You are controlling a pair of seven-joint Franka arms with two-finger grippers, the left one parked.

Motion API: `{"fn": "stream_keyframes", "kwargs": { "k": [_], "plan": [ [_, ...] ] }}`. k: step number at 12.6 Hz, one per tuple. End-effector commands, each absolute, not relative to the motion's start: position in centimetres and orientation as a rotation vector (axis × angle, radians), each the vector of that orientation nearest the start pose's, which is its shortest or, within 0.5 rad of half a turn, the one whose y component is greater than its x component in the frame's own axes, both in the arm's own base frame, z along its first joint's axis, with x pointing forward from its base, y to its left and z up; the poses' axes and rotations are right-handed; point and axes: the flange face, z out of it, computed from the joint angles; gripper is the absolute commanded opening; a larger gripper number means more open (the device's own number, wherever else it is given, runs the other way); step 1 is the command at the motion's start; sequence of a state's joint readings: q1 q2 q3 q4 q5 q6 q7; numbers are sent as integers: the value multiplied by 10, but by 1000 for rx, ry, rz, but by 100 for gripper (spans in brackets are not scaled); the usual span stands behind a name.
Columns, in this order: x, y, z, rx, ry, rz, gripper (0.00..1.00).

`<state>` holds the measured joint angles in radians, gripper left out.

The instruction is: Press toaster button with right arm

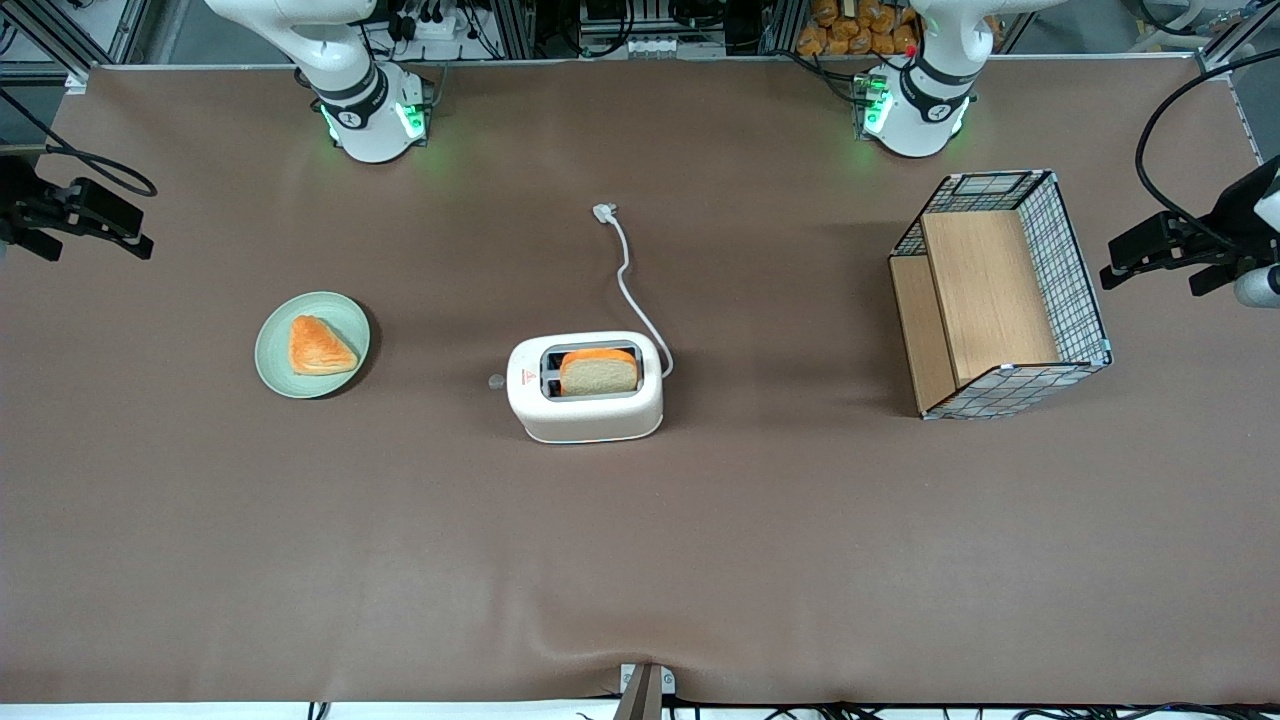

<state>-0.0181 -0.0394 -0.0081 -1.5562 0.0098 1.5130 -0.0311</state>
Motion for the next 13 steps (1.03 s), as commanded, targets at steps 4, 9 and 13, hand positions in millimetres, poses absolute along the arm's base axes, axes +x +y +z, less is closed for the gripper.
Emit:
{"fn": "stream_keyframes", "kwargs": {
  "k": [4,9,13],
  "plan": [
    [538,-17,650,-3117,2,1,100],
    [539,-15,654,-3128,-18,-10,100],
    [542,-16,655,-3119,-19,-11,100]
  ]
}}
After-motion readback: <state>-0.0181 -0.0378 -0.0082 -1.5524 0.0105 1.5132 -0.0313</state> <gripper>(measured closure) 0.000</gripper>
